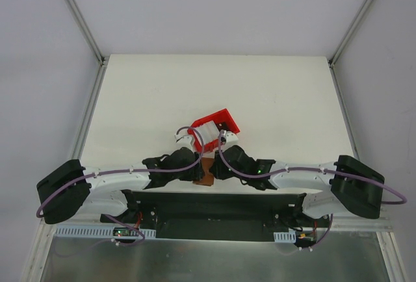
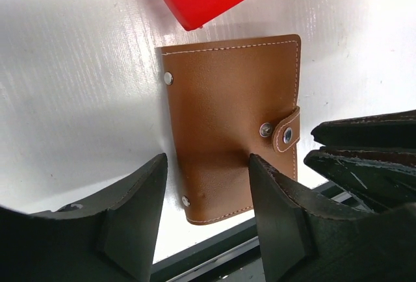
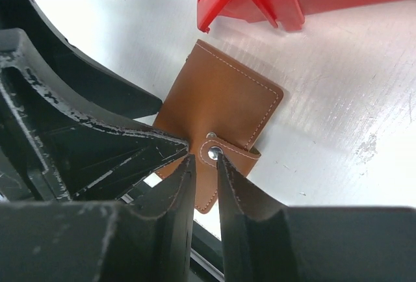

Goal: Put the credit cards into the card holder
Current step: Close the card holder at the center of the board.

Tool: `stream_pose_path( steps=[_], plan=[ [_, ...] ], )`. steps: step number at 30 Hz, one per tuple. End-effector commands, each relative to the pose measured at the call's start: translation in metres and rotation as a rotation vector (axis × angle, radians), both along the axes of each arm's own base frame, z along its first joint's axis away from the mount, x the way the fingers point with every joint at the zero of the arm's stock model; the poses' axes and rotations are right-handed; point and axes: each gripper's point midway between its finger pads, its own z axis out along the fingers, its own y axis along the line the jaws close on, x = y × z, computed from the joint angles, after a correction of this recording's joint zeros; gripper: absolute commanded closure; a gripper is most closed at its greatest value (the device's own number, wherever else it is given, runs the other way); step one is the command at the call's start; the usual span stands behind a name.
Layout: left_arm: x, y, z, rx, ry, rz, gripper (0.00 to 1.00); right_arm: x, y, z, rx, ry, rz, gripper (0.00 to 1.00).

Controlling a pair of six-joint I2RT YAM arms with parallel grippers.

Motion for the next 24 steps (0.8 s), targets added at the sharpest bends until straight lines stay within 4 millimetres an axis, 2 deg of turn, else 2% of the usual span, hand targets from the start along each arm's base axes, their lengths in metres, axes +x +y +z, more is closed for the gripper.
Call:
stream_pose_path(
  steps=[1,11,16,24],
  plan=[
    [-0.002,0.016,-0.009,0.116,0.003,-0.031,0.47,0.002,0.006,-0.001,0.010,0.007,-0.009,0.78],
    [-0.001,0.018,-0.019,0.167,0.020,-0.042,0.52,0.008,0.004,-0.014,-0.020,0.016,-0.011,0.78],
    [-0.009,0.024,-0.031,0.186,0.053,-0.044,0.56,0.008,0.007,-0.012,-0.003,0.023,-0.001,0.79],
    [-0.013,0.026,-0.034,0.177,0.073,-0.030,0.57,0.005,0.013,-0.013,0.003,0.032,0.003,0.79]
  ],
)
